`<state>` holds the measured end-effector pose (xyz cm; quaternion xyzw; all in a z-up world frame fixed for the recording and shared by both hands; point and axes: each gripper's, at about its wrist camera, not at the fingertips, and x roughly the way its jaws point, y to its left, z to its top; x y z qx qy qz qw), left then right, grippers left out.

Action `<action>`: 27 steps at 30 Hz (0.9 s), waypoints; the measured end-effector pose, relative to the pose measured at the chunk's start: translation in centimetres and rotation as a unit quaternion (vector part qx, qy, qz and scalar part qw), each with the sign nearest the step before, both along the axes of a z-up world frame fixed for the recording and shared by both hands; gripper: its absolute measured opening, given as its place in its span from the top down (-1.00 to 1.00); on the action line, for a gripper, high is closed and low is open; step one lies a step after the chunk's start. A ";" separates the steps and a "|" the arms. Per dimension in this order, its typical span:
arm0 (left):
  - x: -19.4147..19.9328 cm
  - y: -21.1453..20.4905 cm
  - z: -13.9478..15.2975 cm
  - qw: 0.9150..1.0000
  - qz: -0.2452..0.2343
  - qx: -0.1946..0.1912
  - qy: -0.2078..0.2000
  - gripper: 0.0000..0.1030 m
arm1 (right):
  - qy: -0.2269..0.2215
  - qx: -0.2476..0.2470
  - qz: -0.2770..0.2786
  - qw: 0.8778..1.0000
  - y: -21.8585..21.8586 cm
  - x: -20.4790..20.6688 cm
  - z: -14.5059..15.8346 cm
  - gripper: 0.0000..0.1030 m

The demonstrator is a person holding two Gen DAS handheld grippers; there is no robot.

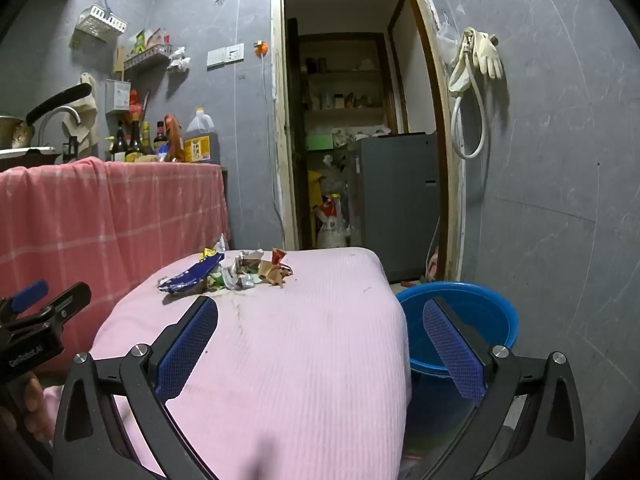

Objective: Collect trash

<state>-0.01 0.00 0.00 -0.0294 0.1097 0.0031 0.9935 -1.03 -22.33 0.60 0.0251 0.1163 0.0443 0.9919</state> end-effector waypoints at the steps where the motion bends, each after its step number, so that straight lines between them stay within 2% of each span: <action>1: 0.0 0.0 0.0 1.000 0.000 0.000 0.001 -0.96 | 0.002 0.000 0.000 1.000 0.0 0.0 0.0 -1.00; 27: -0.2 -0.1 0.1 1.000 0.000 0.002 0.000 -0.96 | 0.004 0.001 0.001 1.000 0.1 0.1 0.0 -1.00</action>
